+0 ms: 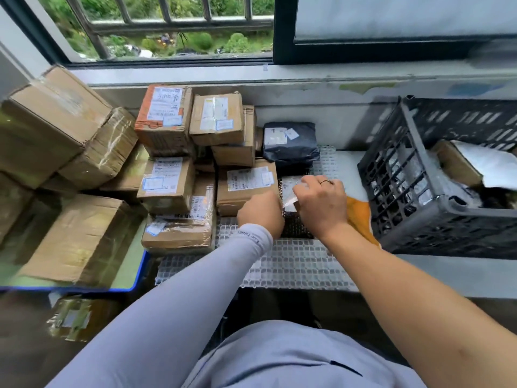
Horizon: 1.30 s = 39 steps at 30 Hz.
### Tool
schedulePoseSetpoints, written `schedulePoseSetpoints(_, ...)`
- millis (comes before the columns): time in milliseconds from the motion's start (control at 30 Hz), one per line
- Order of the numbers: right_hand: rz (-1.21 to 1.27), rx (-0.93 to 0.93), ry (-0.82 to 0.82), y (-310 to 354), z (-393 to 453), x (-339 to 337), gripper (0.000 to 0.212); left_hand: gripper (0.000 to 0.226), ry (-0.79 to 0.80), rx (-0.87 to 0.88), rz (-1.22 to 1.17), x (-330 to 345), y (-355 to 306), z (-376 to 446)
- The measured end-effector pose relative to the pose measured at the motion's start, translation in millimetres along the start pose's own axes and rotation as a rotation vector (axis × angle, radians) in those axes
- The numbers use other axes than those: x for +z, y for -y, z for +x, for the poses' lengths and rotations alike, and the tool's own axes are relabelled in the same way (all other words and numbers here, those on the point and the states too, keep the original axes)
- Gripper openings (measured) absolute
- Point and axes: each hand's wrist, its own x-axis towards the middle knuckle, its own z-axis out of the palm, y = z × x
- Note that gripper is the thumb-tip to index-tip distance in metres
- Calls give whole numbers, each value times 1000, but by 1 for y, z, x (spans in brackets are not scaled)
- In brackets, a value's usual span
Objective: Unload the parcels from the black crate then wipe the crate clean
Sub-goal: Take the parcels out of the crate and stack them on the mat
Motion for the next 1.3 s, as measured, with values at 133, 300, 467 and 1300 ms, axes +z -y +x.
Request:
schedulePoseSetpoints(133,118,78,-102,-20,11,-4,34,22,92,-41,-323,-7,11,16)
schedulePoseSetpoints(300,485,291,62,-26,13,-14,88,10,338,-191,-922,-18,23,13)
schedulePoseSetpoints(467,1005,729,317,-32,7,-3,82,21,445,-211,-1146,-24,37,12)
schedulePoseSetpoints(1300,1209,1072,588,-32,-36,44,21,20,491,-624,-1005,27,102,8)
